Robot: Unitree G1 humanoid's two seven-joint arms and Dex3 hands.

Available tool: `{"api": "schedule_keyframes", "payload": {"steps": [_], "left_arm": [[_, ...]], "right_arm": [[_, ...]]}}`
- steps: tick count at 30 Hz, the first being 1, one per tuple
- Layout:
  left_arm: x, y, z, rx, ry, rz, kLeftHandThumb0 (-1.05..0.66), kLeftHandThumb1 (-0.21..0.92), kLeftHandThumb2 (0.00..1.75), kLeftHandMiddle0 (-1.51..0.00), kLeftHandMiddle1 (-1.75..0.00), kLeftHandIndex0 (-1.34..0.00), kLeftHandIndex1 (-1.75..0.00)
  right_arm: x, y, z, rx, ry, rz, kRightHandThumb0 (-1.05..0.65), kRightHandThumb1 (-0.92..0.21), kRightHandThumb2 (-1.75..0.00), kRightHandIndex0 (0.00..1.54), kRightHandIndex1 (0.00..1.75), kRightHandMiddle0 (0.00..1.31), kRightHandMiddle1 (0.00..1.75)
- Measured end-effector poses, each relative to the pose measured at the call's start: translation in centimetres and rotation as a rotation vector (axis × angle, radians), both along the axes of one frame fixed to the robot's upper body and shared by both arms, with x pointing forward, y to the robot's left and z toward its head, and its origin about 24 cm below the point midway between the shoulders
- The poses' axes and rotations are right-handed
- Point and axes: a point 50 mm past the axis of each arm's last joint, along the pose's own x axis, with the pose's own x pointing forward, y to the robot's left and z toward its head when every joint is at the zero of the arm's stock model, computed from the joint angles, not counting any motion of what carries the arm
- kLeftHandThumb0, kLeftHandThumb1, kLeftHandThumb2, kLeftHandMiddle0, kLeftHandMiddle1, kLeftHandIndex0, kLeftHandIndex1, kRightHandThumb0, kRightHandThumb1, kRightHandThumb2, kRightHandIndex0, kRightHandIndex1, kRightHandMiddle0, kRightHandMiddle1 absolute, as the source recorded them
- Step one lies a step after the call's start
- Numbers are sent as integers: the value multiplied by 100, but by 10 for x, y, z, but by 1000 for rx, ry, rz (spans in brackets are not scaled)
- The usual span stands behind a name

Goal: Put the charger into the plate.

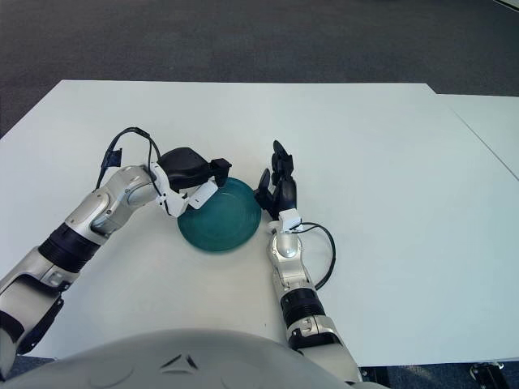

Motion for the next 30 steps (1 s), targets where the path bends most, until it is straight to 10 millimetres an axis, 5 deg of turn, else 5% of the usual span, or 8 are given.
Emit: {"api": "schedule_keyframes", "payload": {"steps": [24,30], "left_arm": [[-14,-11,-14,48,60,-95,-47,31,131,-101,-175,-61,-175],[-17,-13,-15,45,50,-134,-43,49,109,-99,-175,-48,-175]], "right_arm": [[0,5,1,-8,-10,73,-67,-92,-97,12,0,0,39],[0,5,1,-14,-12,111,-67,-92,-96,13,1,0,41]]}}
